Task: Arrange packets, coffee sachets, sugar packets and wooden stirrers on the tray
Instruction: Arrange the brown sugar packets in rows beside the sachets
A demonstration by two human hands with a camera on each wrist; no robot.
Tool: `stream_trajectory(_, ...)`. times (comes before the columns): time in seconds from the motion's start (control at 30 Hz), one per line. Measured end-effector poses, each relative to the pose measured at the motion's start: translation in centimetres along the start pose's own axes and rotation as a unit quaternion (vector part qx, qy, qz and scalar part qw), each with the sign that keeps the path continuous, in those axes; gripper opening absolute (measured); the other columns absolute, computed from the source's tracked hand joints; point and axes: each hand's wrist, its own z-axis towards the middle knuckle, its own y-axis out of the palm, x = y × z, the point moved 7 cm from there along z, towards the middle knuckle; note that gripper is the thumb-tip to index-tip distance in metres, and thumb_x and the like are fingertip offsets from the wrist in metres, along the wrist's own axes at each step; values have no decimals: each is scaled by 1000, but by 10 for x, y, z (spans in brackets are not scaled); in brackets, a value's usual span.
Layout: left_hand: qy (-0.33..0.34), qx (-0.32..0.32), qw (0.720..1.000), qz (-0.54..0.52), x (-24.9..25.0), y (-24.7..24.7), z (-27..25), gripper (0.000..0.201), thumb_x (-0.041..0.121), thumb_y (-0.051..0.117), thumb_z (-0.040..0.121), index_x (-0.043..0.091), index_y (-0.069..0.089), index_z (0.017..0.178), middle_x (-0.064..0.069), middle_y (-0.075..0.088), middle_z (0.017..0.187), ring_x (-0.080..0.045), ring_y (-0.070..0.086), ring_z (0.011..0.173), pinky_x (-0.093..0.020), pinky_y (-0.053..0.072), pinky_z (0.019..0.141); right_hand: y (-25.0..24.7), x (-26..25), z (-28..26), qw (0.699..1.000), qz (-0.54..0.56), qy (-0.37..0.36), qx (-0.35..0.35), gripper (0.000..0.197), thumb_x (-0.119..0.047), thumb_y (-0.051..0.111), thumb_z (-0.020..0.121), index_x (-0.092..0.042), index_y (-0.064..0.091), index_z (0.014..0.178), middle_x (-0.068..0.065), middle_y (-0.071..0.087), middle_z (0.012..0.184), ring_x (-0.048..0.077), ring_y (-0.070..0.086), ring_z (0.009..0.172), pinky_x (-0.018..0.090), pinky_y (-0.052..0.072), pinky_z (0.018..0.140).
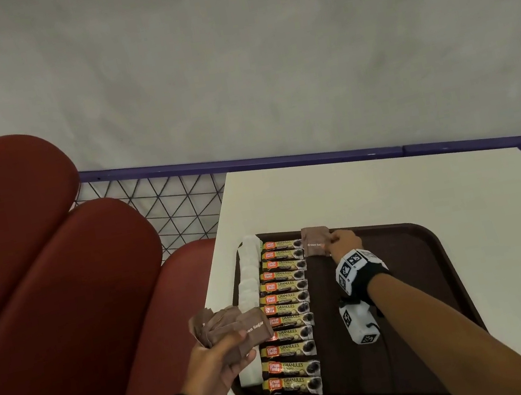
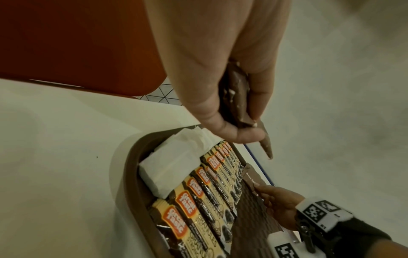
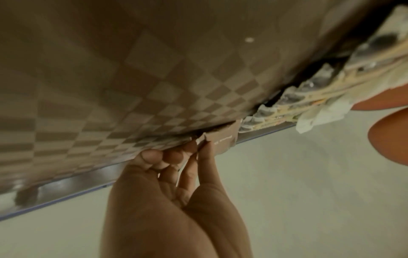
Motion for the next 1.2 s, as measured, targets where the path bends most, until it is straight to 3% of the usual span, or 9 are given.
stream_trajectory(0.13, 0, 2, 1000, 3, -1, 0, 1, 37, -7, 65, 77, 10, 61, 110, -12, 73, 101, -22, 71, 85, -31, 56, 62, 5, 2, 2, 1000, -2, -1, 13, 8, -15, 58, 86, -12, 54, 92, 18, 59, 108, 35, 59, 97, 41, 52, 85)
stream_trajectory(0.23, 1, -1, 1000, 0, 1, 2, 1, 35, -7, 60, 80, 8, 60, 111, -13, 73, 101, -24, 70, 86, -31, 56, 61, 5, 2, 1, 999, 17, -6, 36, 16, -16, 60, 85, -16, 44, 88, 17, 58, 104, 35, 59, 92, 42, 53, 83)
stream_trajectory(0.43, -3, -5, 1000, -13, 1, 9, 2, 40, -7, 58, 82, 5, 56, 119, -17, 68, 112, -30, 66, 98, -31, 58, 60, -7, -3, -13, 996, 38, -49, 65, 36, -17, 66, 82, -5, 47, 109, 17, 54, 112, 34, 50, 109, 44, 46, 92)
stream_trajectory(0.53, -6, -10, 1000, -15, -1, 15, 1, 36, -7, 58, 83, 7, 57, 116, -15, 69, 108, -27, 69, 93, -32, 59, 67, -9, -9, -30, 993, 31, -102, 54, 28, -18, 61, 86, -5, 49, 108, 16, 56, 108, 30, 47, 110, 37, 44, 88)
stream_trajectory(0.7, -4, -10, 1000, -13, -5, 26, -5, 32, -7, 58, 83, 9, 60, 111, -13, 69, 103, -24, 69, 88, -30, 59, 64, 1, -13, -79, 980, 92, -169, -56, 14, -21, 61, 87, -17, 49, 92, 1, 55, 86, 23, 54, 93, 27, 44, 77)
stream_trajectory(0.77, -5, -10, 1000, -14, -7, 31, -7, 32, -7, 58, 83, 9, 59, 111, -14, 68, 104, -23, 70, 86, -29, 59, 63, 3, -14, -107, 969, 130, -177, -115, 13, -22, 58, 90, -14, 50, 97, -4, 53, 86, 14, 52, 89, 12, 40, 70)
stream_trajectory(0.9, -3, -14, 1000, -10, -10, 40, -13, 34, -6, 59, 83, 8, 58, 114, -15, 69, 106, -25, 70, 88, -30, 60, 66, 12, -13, -151, 943, 141, -195, -230, 25, -28, 53, 92, -10, 54, 110, -9, 53, 92, 4, 51, 84, 2, 41, 65)
stream_trajectory(1.1, -1, -27, 1000, -4, -13, 53, -19, 34, -4, 60, 83, 4, 58, 116, -20, 68, 111, -29, 69, 94, -33, 59, 72, 27, -17, -178, 908, 168, -211, -321, 10, -17, 61, 88, -19, 55, 95, -9, 54, 83, -8, 53, 69, 4, 41, 63)
stream_trajectory(1.2, 0, -30, 999, -15, -13, 57, -19, 34, -2, 61, 83, 3, 57, 117, -21, 67, 112, -32, 68, 97, -34, 60, 73, 28, -18, -175, 908, 187, -212, -308, 16, -9, 65, 84, -21, 54, 85, -6, 52, 77, 1, 50, 69, 9, 41, 64)
